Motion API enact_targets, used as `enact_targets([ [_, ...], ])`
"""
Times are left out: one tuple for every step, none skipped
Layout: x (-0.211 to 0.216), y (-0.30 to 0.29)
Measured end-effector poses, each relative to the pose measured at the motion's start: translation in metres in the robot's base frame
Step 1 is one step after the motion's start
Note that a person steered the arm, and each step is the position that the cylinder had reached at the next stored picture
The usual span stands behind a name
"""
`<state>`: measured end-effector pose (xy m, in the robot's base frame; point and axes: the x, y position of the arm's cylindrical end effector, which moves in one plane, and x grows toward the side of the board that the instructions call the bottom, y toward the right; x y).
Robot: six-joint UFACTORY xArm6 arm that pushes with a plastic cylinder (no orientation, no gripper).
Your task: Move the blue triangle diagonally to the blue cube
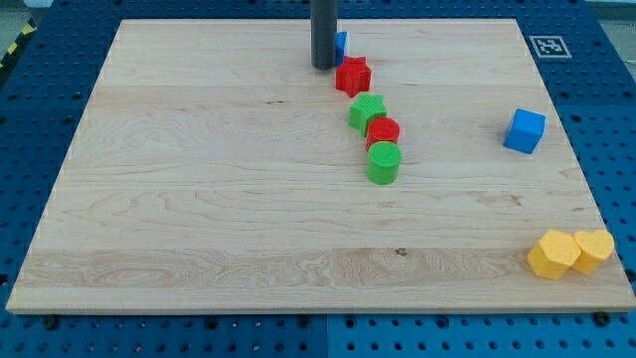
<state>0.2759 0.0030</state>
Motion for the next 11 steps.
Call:
enact_targets([
  [-0.003,-0.02],
  [-0.024,-0.051],
  [-0.021,-0.021],
  [0.011,0.047],
  [0.018,0.077],
  [0.017,0.025],
  [-0.001,-0.036],
  [-0.027,-0.048],
  [-0.026,-0.01],
  [-0.021,0.044],
  [-0.036,0.025],
])
